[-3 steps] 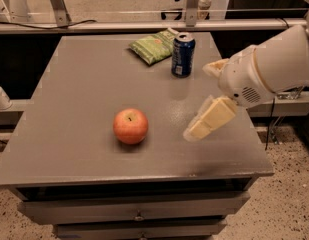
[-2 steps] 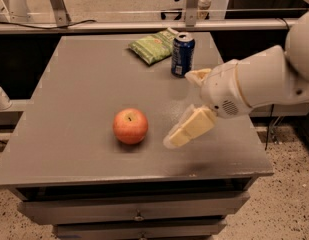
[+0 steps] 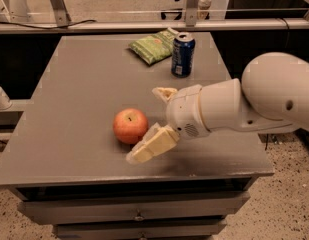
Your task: Move apple near pepsi can
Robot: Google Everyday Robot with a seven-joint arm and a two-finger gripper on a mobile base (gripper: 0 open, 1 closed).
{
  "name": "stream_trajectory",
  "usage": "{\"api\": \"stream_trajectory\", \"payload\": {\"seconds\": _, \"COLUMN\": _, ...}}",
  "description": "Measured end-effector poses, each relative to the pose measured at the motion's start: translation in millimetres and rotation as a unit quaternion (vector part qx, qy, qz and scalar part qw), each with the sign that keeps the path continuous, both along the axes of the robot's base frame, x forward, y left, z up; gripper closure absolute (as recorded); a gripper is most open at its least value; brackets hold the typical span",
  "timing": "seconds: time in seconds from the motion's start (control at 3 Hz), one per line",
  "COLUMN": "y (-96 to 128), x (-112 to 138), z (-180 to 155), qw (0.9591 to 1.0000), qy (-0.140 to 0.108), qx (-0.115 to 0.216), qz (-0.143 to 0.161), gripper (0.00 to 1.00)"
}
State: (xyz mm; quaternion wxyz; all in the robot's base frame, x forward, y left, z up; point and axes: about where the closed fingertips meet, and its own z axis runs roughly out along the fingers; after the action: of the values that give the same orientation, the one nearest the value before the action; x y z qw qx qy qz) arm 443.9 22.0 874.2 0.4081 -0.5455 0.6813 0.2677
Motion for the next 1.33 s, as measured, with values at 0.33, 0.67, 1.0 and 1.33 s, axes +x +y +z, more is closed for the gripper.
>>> {"api": "stream_trajectory", "payload": {"seconds": 0.33, "y": 28.7, "x": -4.5, "z": -10.3, "qw": 0.9995, "qy": 0.008, "qx": 0.031, "qz": 0.009, "gripper": 0.00}}
{"api": "stream_trajectory", "payload": {"seconds": 0.67, "y": 43.6, "x": -5.8, "z": -17.9, "qw": 0.9989, "qy": 0.014, "qx": 0.043, "qz": 0.012, "gripper": 0.19}}
{"api": "stream_trajectory", "payload": {"seconds": 1.0, "y": 43.5, "x": -1.1, "z": -20.3, "qw": 0.9988, "qy": 0.013, "qx": 0.047, "qz": 0.006, "gripper": 0.43}}
{"api": "stream_trajectory", "payload": {"seconds": 1.33, "y": 33.7, "x": 6.1, "z": -20.7, "qw": 0.9990, "qy": 0.012, "qx": 0.043, "qz": -0.006, "gripper": 0.64}}
